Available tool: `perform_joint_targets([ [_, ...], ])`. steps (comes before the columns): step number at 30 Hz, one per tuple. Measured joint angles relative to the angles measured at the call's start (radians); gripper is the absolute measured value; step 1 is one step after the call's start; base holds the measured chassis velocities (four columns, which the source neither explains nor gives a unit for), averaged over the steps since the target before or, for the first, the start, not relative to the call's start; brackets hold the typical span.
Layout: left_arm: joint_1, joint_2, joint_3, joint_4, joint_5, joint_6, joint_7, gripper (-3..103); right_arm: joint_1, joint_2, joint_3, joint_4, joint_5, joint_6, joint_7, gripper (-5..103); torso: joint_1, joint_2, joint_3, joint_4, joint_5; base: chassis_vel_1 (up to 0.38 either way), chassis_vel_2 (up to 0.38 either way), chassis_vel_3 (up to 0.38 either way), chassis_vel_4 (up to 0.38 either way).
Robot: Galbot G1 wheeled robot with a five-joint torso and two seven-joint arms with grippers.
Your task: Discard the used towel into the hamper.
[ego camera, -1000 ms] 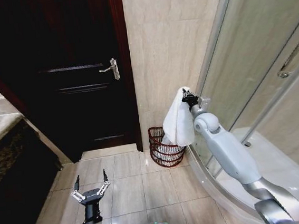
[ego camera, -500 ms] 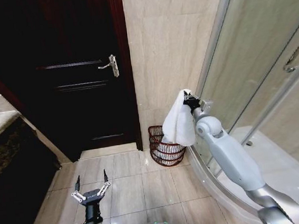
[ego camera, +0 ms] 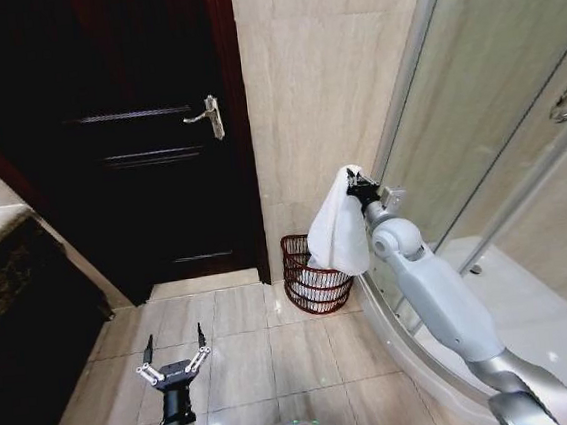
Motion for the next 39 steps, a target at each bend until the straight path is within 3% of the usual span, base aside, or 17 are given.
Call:
perform_joint_targets([
  [19,0.001,0.003,0.001,0.006,0.012,-0.006,0.002,100,-0.155,-0.001,0.047,0.144,-0.035,-0.006,0.001,3,-0.031,-0.08,-0.049,-0.0002,0.0001,-0.055,0.06,0.057,-0.055],
  [39,0.001,-0.003,0.003,0.02,0.015,-0.02,0.021,100,-0.218,-0.002,0.075,0.198,-0.041,-0.007,0.0,3,-0.06,-0.158,-0.097,0.0,0.0,-0.06,0.058,0.066,-0.059],
])
